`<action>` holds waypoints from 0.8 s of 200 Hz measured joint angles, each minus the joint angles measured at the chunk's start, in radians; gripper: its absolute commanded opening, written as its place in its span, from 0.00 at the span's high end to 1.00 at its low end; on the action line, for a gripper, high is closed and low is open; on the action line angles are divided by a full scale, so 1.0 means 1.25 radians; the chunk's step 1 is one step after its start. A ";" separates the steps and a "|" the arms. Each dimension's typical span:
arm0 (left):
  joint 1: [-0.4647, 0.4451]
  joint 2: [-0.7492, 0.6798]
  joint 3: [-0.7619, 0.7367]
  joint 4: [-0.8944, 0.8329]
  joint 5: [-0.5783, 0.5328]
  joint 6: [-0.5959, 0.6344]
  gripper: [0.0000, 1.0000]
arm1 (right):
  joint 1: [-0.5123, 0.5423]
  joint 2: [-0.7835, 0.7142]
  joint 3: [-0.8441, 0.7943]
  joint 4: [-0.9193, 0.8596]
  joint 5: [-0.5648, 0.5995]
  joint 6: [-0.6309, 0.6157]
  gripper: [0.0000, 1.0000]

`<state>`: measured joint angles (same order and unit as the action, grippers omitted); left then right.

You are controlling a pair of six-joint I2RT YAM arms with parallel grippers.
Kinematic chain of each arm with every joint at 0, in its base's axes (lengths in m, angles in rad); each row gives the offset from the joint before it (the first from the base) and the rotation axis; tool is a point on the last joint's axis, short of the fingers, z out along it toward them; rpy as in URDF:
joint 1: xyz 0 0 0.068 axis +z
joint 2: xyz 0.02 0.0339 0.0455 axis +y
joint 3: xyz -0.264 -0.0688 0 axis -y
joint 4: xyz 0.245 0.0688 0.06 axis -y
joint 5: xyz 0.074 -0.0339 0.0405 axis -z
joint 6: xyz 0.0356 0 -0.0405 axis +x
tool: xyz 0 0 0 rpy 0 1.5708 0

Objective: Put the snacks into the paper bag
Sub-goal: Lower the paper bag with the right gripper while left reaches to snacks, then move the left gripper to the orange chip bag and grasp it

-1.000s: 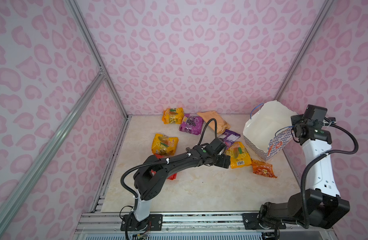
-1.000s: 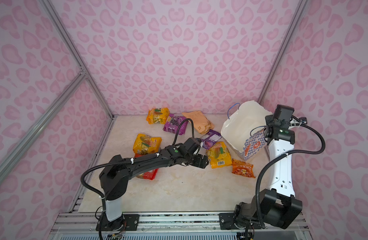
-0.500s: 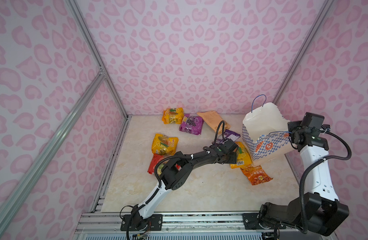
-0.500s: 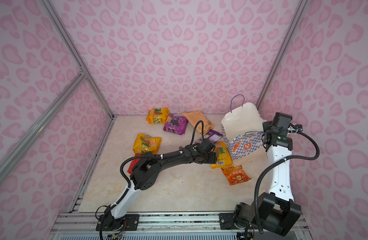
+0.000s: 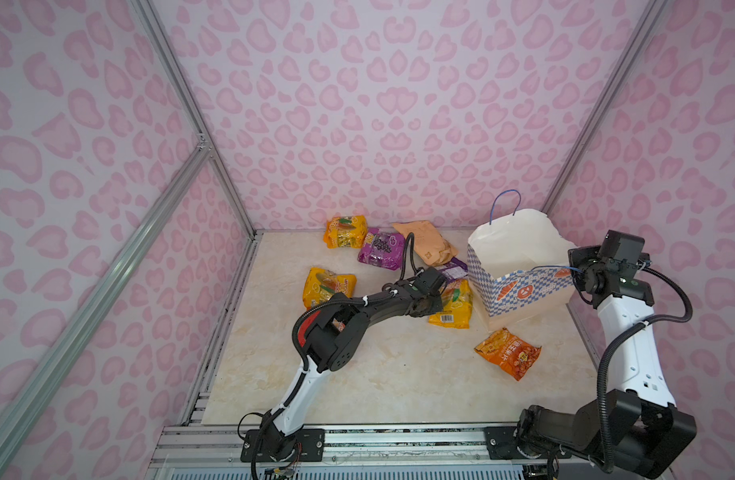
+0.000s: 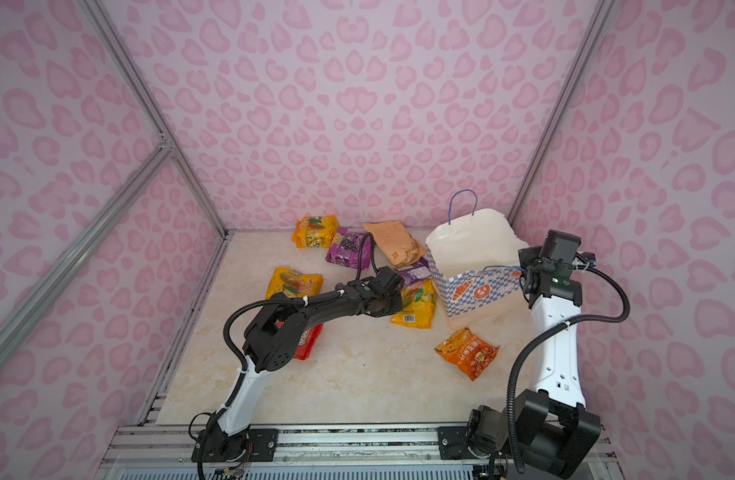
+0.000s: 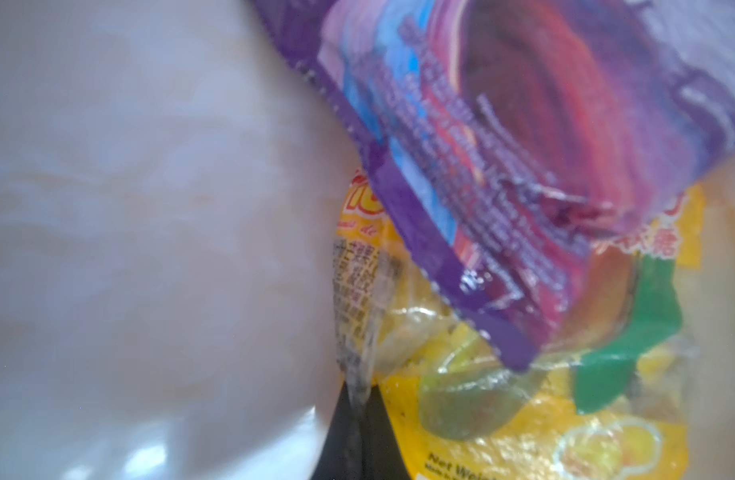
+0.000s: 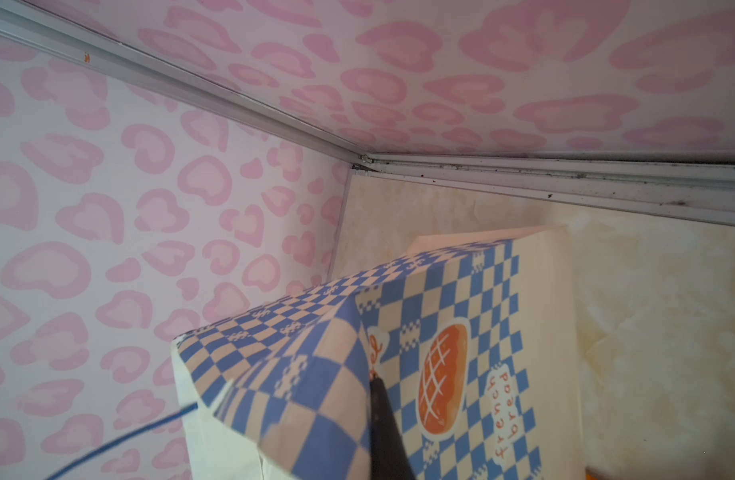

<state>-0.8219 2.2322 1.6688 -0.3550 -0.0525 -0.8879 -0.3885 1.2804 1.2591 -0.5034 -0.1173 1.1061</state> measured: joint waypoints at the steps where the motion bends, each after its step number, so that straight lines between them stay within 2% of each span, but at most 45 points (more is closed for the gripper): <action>1: 0.003 -0.005 -0.007 -0.002 -0.002 0.000 0.96 | 0.000 0.000 0.000 0.000 0.000 0.000 1.00; 50: 0.137 -0.205 -0.221 -0.041 -0.061 0.023 0.96 | 0.002 -0.001 -0.016 0.000 -0.026 -0.008 1.00; 60: 0.170 -0.222 -0.239 -0.056 -0.066 0.034 0.94 | 0.004 -0.001 -0.019 0.000 -0.028 -0.009 1.00; 78: 0.211 -0.235 -0.247 -0.072 -0.076 0.055 0.65 | 0.005 -0.001 -0.022 0.001 -0.033 -0.009 1.00; 84: 0.216 -0.240 -0.247 -0.075 -0.082 0.063 0.52 | 0.005 0.000 -0.022 0.002 -0.033 -0.009 1.00; 94: 0.217 -0.255 -0.247 -0.075 -0.082 0.068 0.39 | 0.005 0.002 -0.022 0.003 -0.035 -0.008 1.00; 110: 0.193 -0.289 -0.247 -0.074 -0.085 0.095 0.27 | 0.005 0.006 -0.022 0.004 -0.035 -0.008 1.00; 124: 0.143 -0.327 -0.246 -0.074 -0.090 0.124 0.20 | 0.005 0.013 -0.019 0.003 -0.036 -0.008 1.00; 160: -0.033 -0.398 -0.249 -0.057 -0.105 0.196 0.19 | 0.005 0.022 -0.012 0.004 -0.038 -0.008 1.00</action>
<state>-0.8631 1.7344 1.3579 -0.4259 -0.1841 -0.6430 -0.3817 1.3075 1.2438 -0.4984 -0.1650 1.0962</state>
